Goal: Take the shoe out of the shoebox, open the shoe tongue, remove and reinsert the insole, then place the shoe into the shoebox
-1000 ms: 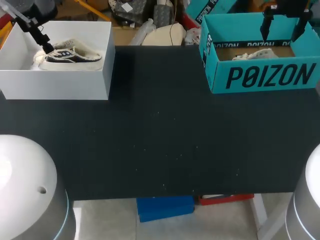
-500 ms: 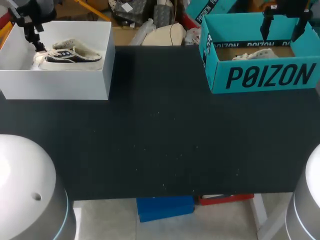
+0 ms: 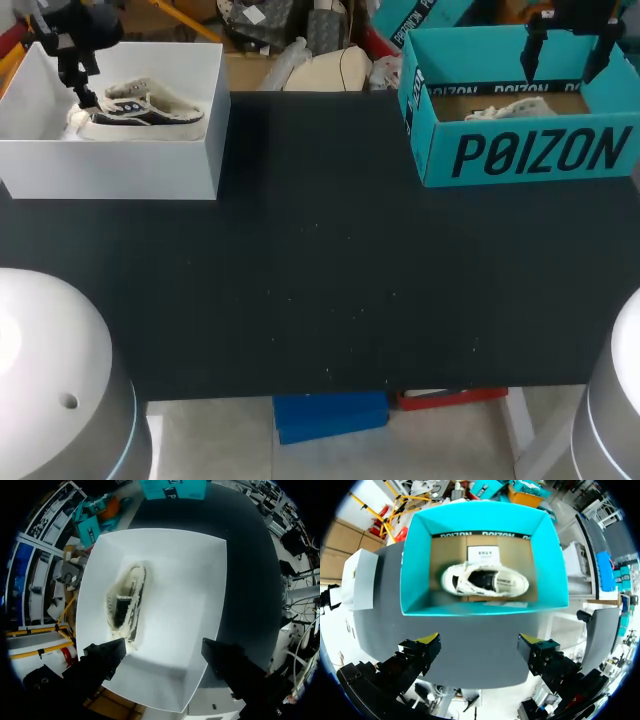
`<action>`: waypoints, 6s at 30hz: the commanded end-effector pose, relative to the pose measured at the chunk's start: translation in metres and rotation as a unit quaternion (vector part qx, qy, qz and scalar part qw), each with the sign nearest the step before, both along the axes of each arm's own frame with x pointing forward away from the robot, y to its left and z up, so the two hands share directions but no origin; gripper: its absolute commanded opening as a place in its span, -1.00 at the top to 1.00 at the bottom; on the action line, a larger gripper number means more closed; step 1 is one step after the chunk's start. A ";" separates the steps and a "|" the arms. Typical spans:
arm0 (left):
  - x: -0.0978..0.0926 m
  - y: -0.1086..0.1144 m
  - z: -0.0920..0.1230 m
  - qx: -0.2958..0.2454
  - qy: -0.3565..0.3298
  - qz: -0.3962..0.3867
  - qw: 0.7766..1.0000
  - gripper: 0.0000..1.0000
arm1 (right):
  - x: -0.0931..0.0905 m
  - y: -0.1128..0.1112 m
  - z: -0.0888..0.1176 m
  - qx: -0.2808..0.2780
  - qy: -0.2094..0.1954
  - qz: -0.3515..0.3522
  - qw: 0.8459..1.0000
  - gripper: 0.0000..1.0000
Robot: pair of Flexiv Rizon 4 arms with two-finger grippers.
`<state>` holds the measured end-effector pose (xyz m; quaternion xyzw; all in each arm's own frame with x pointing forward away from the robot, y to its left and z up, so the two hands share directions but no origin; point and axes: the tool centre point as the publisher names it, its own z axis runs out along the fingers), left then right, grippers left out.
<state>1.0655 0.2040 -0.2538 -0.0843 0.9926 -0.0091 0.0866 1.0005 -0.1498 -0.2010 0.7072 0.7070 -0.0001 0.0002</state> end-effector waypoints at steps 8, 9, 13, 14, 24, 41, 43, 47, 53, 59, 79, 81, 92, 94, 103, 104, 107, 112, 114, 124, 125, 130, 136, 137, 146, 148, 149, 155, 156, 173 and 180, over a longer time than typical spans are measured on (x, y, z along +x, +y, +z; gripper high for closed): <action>0.068 -0.015 -0.034 0.009 0.048 -0.051 0.997 -0.51 | 0.000 0.000 0.001 0.000 0.000 0.000 1.000 -1.00; 0.072 -0.015 -0.038 0.011 0.050 -0.051 0.997 -0.54 | 0.000 0.000 0.001 0.000 0.000 0.000 1.000 -1.00; 0.088 -0.020 -0.052 0.012 0.054 -0.072 0.996 -0.55 | 0.000 0.000 0.001 0.000 0.000 0.000 1.000 -1.00; 0.091 -0.021 -0.057 0.012 0.052 -0.079 0.995 -0.55 | 0.000 0.000 0.001 0.000 0.000 0.000 1.000 -1.00; 0.103 -0.035 -0.095 0.015 0.070 -0.120 0.990 -0.07 | 0.000 0.000 0.001 0.000 0.000 0.000 1.000 -1.00; 0.093 -0.032 -0.140 0.031 0.073 -0.137 0.987 0.14 | 0.000 0.000 0.001 0.000 0.000 0.000 1.000 -1.00; 0.093 -0.033 -0.145 0.029 0.072 -0.138 0.987 0.14 | 0.000 0.000 0.001 0.000 0.000 0.000 1.000 -1.00; 0.087 -0.034 -0.145 0.030 0.072 -0.137 0.988 0.27 | 0.000 0.000 0.001 0.000 0.000 0.000 1.000 -1.00; 0.086 -0.033 -0.151 0.028 0.073 -0.136 0.988 0.76 | 0.000 0.000 0.001 0.000 0.000 0.000 1.000 -1.00; 0.083 -0.033 -0.147 0.033 0.066 -0.136 0.988 1.00 | 0.000 0.000 0.001 0.000 0.000 0.000 1.000 -1.00; 0.038 -0.046 0.005 0.080 -0.049 -0.108 0.990 1.00 | 0.000 0.000 0.001 0.000 0.000 0.000 1.000 -1.00; 0.026 -0.056 0.031 0.089 -0.072 -0.095 0.989 1.00 | 0.000 0.000 0.001 0.000 0.000 0.000 1.000 -1.00; -0.070 -0.139 0.158 0.113 -0.175 -0.013 0.978 1.00 | 0.000 0.000 0.001 0.000 0.000 0.000 1.000 -1.00; -0.090 -0.158 0.169 0.115 -0.186 -0.005 0.976 1.00 | 0.000 0.000 0.001 0.000 0.000 0.000 1.000 -1.00; -0.173 -0.260 0.171 0.138 -0.214 -0.032 0.967 1.00 | 0.000 0.000 0.001 0.000 0.000 0.000 1.000 -1.00; -0.178 -0.271 0.166 0.138 -0.210 -0.040 0.967 1.00 | 0.000 0.000 0.001 0.000 0.000 0.000 1.000 -1.00; -0.187 -0.298 0.148 0.129 -0.196 -0.051 0.971 1.00 | 0.000 0.000 0.001 0.000 0.000 0.000 1.000 -1.00; -0.195 -0.330 0.116 0.112 -0.170 -0.056 0.977 1.00 | 0.000 0.000 0.001 0.000 0.000 0.000 1.000 -1.00; -0.197 -0.340 0.103 0.101 -0.162 -0.056 0.980 1.00 | 0.000 0.000 0.001 0.000 0.000 0.000 1.000 -1.00; -0.202 -0.372 0.026 0.076 -0.123 -0.088 0.986 1.00 | 0.000 0.000 0.001 0.000 0.000 0.000 1.000 -1.00; -0.203 -0.375 0.016 0.080 -0.126 -0.094 0.984 1.00 | 0.000 0.000 0.001 0.000 0.000 0.000 1.000 -1.00; -0.209 -0.388 -0.030 0.083 -0.108 -0.104 0.985 1.00 | 0.000 0.000 0.001 0.000 0.000 0.000 1.000 -1.00; -0.213 -0.399 -0.080 0.081 -0.082 -0.105 0.988 1.00 | 0.000 0.000 0.001 0.000 0.000 0.000 1.000 -1.00; -0.213 -0.400 -0.088 0.080 -0.076 -0.105 0.988 1.00 | 0.000 0.000 0.001 0.000 0.000 0.000 1.000 -1.00; -0.223 -0.406 -0.127 0.078 -0.061 -0.102 0.990 1.00 | 0.000 0.000 0.001 0.000 0.000 0.000 1.000 -1.00; -0.225 -0.406 -0.134 0.081 -0.059 -0.100 0.990 1.00 | 0.000 0.000 0.001 0.000 0.000 0.000 1.000 -1.00; -0.226 -0.407 -0.137 0.082 -0.059 -0.100 0.990 1.00 | 0.000 0.000 0.001 0.000 0.000 0.000 1.000 -1.00; -0.231 -0.410 -0.144 0.072 -0.058 -0.108 0.990 0.91 | 0.000 0.000 0.001 0.000 0.000 0.000 1.000 -1.00; -0.232 -0.411 -0.144 0.065 -0.057 -0.111 0.990 0.25 | 0.000 0.000 0.001 0.000 0.000 0.000 1.000 -1.00; -0.245 -0.422 -0.002 -0.212 0.047 -0.207 0.954 -1.00 | 0.000 0.000 0.001 0.000 0.000 0.000 1.000 -1.00; -0.242 -0.375 0.028 -0.292 0.055 -0.211 0.931 -1.00 | 0.000 0.000 0.001 0.000 0.000 0.000 1.000 -1.00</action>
